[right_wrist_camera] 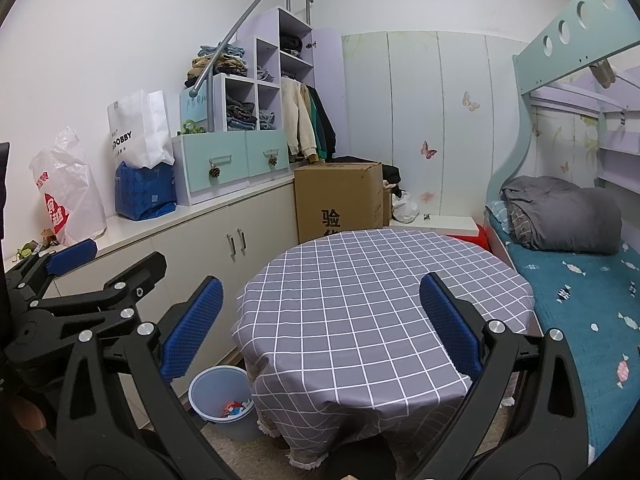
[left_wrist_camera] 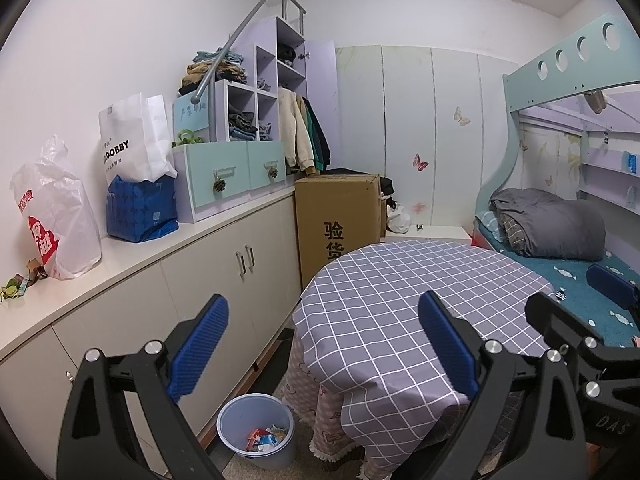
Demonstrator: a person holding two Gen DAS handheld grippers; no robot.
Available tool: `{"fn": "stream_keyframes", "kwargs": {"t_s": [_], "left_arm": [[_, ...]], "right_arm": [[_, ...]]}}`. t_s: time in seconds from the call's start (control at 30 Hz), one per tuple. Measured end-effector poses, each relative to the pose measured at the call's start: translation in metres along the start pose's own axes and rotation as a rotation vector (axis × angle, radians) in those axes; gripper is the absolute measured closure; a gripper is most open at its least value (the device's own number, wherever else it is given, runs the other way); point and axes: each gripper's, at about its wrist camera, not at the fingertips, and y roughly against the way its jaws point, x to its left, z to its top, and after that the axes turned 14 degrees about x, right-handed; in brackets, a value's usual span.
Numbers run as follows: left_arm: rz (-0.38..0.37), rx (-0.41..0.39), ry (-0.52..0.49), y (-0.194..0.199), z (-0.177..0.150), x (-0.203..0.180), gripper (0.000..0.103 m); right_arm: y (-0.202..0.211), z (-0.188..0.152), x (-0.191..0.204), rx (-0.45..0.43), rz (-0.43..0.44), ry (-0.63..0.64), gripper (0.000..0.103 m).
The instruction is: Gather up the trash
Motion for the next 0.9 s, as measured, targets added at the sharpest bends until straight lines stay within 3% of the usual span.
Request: {"fn": "stream_keyframes", "kwargs": {"t_s": [0.6,0.9], "left_arm": [[0.054,0.035,-0.004,-0.034,0.021,-0.016,0.009],[0.065,0.081,-0.025,-0.075,0.037,-0.042,0.009]], "right_arm": [[-0.043,0.022,-0.025,0.033,0.041,-0.022,0.006],[-0.078,0.031,-0.056,0.059,0.032,-0.041,0.006]]}}
